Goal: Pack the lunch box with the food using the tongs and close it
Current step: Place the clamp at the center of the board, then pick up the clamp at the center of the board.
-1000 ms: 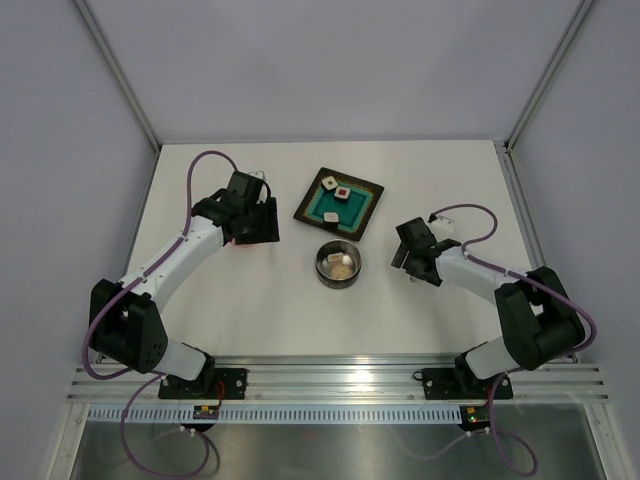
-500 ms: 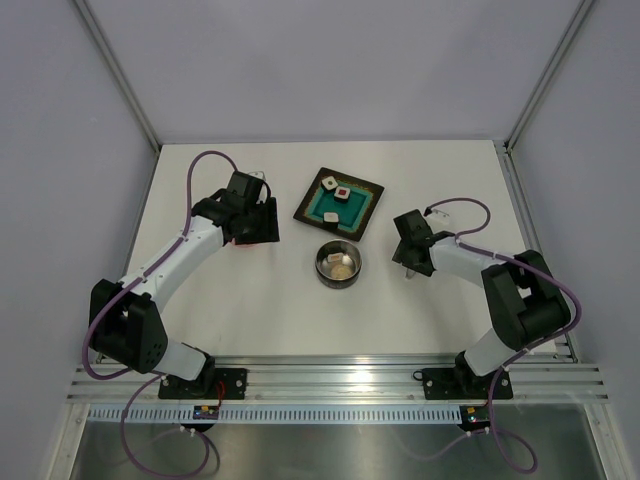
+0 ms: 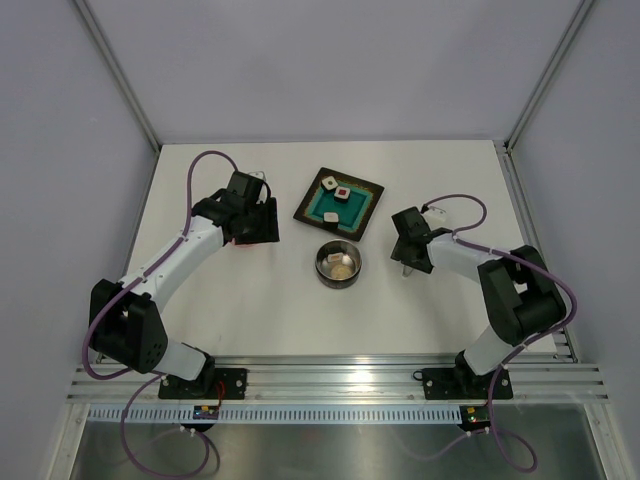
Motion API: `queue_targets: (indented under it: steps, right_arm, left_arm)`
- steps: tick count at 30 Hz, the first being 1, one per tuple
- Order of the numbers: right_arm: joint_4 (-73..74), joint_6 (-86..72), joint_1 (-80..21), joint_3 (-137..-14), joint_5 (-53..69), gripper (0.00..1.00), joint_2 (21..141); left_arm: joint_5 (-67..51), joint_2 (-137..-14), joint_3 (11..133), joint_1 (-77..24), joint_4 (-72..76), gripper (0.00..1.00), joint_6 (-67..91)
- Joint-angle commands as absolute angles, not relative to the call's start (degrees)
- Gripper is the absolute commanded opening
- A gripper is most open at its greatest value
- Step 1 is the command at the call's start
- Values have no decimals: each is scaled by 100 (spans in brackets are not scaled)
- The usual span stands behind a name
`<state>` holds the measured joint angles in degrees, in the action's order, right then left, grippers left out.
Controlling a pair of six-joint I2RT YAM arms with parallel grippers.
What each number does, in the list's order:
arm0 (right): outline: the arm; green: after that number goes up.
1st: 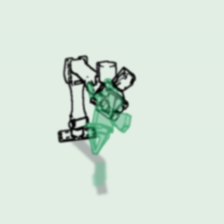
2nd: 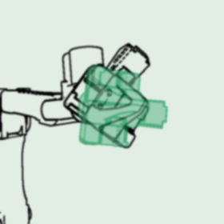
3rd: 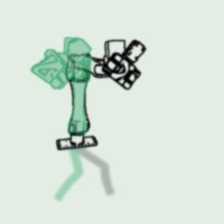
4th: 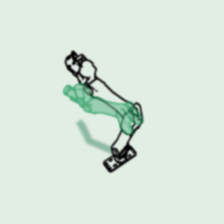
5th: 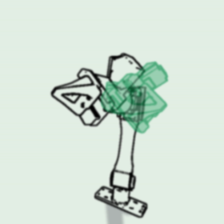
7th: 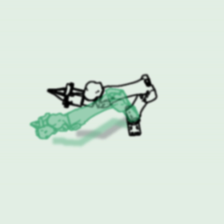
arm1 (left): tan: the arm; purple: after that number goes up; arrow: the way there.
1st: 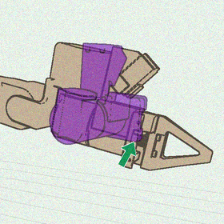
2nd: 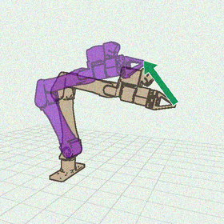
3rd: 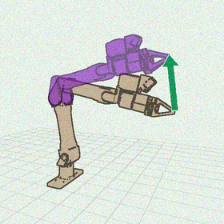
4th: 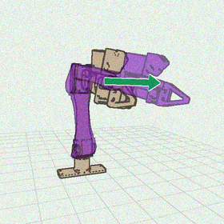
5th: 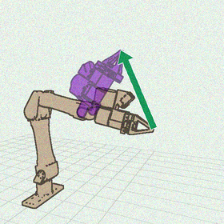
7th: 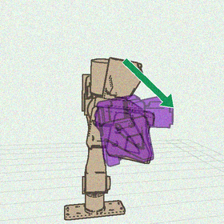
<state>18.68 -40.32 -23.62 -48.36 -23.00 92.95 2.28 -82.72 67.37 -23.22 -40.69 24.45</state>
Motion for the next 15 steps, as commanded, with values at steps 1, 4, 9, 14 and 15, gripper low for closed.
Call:
queue_targets:
  steps: [1,4,9,14,15]
  right_arm:
    - [1741,-4025,-2347,-4975,-2373,65,9588]
    - [1600,-3955,-2338,-4975,-2277,56,9676]
    - [1538,-3780,-2338,-5036,-2241,36,9694]
    - [2064,-3368,-2338,-5395,-1926,15,9177]
    - [2187,-3279,-2338,-5466,-1812,11,9063]
  left_arm:
    - [176,-8226,6908,-2294,-3973,61,2382]
    - [211,-8218,6900,-2294,-4008,61,2364]
    - [255,-8200,6899,-2294,-4025,61,2355]
    - [299,-8183,6935,-2285,-4069,61,2355]
    - [308,-8174,6935,-2294,-4061,61,2347]
